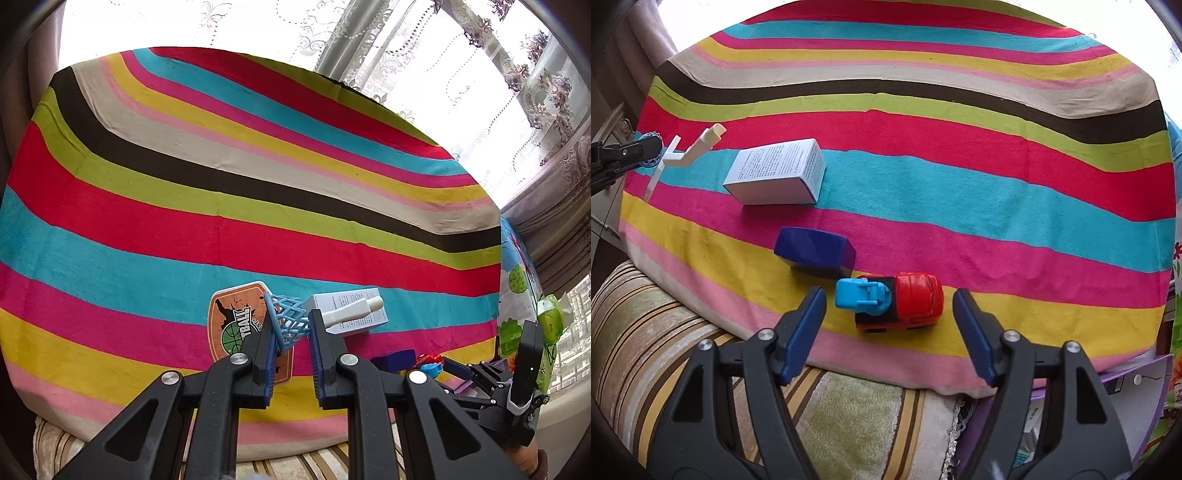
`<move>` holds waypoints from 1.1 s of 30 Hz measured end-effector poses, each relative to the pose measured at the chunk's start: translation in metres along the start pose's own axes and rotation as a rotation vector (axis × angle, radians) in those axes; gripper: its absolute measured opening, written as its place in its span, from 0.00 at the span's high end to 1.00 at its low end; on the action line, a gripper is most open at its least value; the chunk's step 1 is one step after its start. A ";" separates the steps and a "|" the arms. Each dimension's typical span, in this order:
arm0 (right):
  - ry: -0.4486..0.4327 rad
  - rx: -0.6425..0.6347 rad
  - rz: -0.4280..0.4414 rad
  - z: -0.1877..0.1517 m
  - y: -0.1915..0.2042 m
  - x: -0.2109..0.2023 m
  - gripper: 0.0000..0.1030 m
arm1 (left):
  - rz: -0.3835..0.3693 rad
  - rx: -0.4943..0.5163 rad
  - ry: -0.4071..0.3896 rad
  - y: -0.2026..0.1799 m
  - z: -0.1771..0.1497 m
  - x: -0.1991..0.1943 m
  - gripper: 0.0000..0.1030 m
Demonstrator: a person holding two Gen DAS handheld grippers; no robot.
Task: Organize rigid objects
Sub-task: 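Lift the red toy car and the hoop toy off the blanket, then carry both toys over the purple box and open both grippers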
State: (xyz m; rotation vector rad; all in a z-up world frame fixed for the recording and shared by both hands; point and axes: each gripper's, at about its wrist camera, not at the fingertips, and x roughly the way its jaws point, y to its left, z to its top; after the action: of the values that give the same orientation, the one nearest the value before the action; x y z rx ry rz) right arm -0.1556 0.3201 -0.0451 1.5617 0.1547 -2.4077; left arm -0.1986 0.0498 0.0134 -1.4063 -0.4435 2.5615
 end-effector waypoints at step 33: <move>-0.164 0.294 -0.161 -0.132 -0.114 -0.127 0.46 | -0.243 0.383 0.177 -0.218 -0.088 0.010 0.84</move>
State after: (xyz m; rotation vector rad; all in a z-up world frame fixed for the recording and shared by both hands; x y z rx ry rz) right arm -0.0221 0.4809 0.0093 1.5063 -0.1160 -2.7763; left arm -0.1256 0.2725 0.0366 -1.3291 -0.0807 2.1613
